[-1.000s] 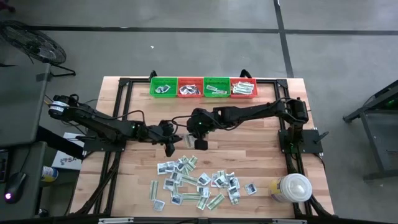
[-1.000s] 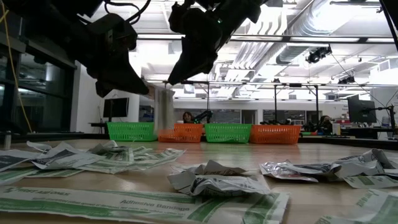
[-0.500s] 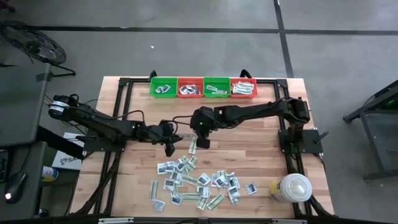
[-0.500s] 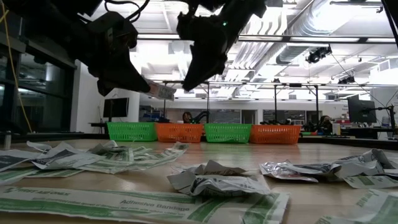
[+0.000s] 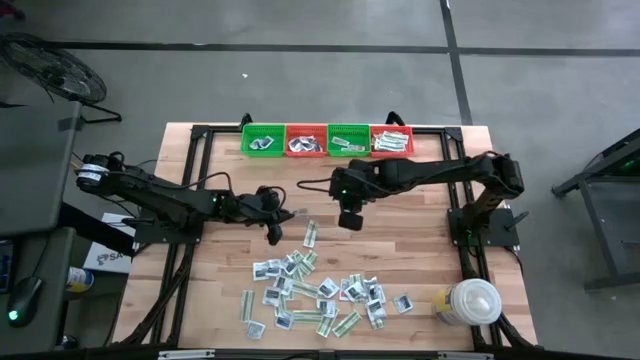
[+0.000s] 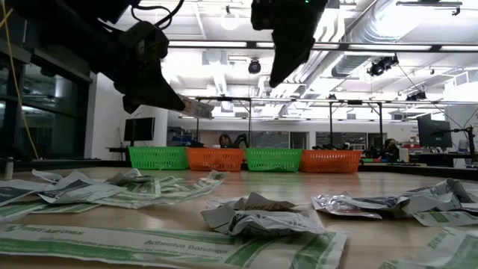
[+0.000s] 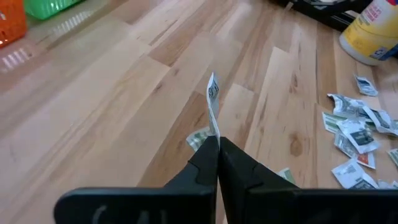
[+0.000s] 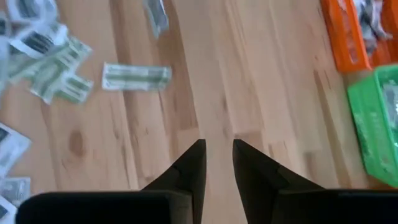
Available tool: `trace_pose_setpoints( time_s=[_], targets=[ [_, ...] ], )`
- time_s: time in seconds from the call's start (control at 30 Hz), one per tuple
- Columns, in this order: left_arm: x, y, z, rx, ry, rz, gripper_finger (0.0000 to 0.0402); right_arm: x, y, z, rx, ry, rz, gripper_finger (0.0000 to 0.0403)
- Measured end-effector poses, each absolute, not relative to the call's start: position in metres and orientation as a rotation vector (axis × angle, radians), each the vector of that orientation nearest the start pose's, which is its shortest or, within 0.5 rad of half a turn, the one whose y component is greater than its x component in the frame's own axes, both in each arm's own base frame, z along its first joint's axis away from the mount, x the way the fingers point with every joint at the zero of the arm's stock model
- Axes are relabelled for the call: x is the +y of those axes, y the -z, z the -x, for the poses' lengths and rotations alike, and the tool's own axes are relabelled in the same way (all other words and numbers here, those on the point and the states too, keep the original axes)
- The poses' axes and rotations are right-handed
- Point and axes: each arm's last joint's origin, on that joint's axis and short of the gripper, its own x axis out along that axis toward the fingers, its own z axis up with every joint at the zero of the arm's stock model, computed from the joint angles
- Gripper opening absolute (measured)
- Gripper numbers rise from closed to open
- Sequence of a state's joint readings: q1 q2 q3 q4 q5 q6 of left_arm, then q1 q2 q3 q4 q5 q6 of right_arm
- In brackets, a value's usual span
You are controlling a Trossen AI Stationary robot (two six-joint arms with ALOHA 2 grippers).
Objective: Pick & Place First Aid Supplies
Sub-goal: Put the orange ointment pack in the right green bin
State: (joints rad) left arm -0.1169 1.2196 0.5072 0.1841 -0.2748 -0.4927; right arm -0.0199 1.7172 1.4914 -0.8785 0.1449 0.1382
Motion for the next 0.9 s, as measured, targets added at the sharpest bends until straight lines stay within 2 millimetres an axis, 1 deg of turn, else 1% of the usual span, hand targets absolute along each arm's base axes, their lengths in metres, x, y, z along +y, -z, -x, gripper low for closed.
trace_pose_setpoints(
  time_s=[0.13,0.23,0.37,0.47,0.57,0.67,0.9],
  targets=[
    [-0.010,-0.192,-0.235,0.456,-0.280,0.368,0.0000,-0.011,-0.282,-0.349,1.107,0.225,-0.066,0.0073],
    [-0.003,-0.196,-0.233,0.440,-0.279,0.358,0.0000,-0.009,-0.272,-0.340,1.095,0.208,-0.098,0.0073],
    [0.007,-0.203,-0.228,0.422,-0.300,0.337,0.0000,-0.008,-0.254,-0.319,1.042,0.212,-0.181,0.0073],
    [0.017,-0.207,-0.225,0.411,-0.317,0.309,0.0000,-0.007,-0.250,-0.304,0.972,0.217,-0.238,0.0073],
    [0.033,-0.210,-0.221,0.394,-0.373,0.311,0.0000,-0.008,-0.250,-0.289,0.922,0.228,-0.262,0.0073],
    [0.050,-0.211,-0.217,0.381,-0.445,0.315,0.0000,-0.011,-0.253,-0.277,0.890,0.259,-0.262,0.0073],
    [0.098,-0.213,-0.202,0.337,-0.554,0.381,0.0000,-0.027,-0.262,-0.259,0.843,0.303,-0.248,0.0073]
  ],
)
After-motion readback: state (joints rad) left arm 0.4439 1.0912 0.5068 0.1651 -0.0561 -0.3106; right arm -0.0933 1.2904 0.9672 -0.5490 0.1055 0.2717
